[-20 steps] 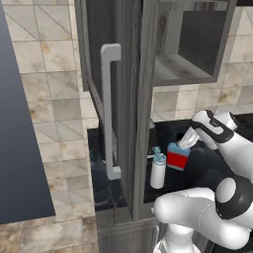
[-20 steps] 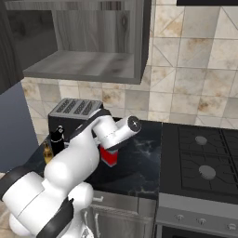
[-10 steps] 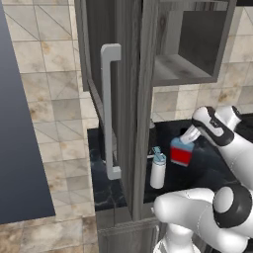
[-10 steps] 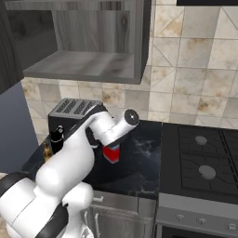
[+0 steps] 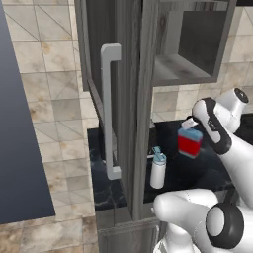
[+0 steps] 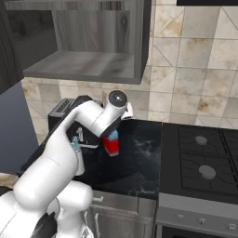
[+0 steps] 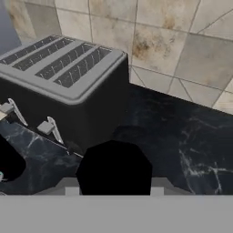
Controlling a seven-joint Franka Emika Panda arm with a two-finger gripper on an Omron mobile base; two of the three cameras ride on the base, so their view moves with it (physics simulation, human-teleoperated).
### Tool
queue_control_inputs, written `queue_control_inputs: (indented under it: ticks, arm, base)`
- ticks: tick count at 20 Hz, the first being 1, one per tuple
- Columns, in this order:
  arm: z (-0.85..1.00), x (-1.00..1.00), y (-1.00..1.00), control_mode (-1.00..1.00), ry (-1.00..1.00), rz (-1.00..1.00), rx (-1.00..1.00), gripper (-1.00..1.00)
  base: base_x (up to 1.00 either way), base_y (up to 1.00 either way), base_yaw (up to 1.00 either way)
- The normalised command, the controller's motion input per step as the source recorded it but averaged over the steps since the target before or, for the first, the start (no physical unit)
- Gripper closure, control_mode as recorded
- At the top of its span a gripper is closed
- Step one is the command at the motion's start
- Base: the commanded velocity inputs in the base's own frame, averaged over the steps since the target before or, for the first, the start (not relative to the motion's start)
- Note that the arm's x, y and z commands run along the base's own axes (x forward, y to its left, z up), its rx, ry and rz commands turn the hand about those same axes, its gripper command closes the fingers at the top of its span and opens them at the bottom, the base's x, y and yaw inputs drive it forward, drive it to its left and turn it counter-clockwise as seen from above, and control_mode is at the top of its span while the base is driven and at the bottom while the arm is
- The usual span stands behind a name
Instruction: Sort all alcoholic drinks to one cabinet, and non-alcoholic drinks to the other.
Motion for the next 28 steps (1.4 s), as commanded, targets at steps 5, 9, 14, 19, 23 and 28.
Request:
queue_control_inputs:
  ticks: [5,9,14,19,23,28]
  arm:
    - [0.52,-0.32,0.00,-1.00,0.00,-0.21,0.00,1.00]
    - [0.45,-0.37,0.00,-1.00,0.00,-0.22,0.00,1.00]
    - [0.46,-0.37,0.00,-1.00,-0.07,-0.23,0.00,1.00]
    - [0.53,-0.34,0.00,-1.00,-0.12,-0.22,-0.01,1.00]
    - [0.58,-0.32,0.00,-1.00,-0.10,-0.20,0.00,1.00]
    - [0.61,-0.39,0.00,-1.00,-0.09,-0.18,0.00,1.00]
  base:
    - [0.00,0.00,0.00]
    - [0.00,0.00,0.00]
    - [0.00,0.00,0.00]
    - [0.00,0.00,0.00]
    - [0.00,0.00,0.00]
    - [0.00,0.00,0.00]
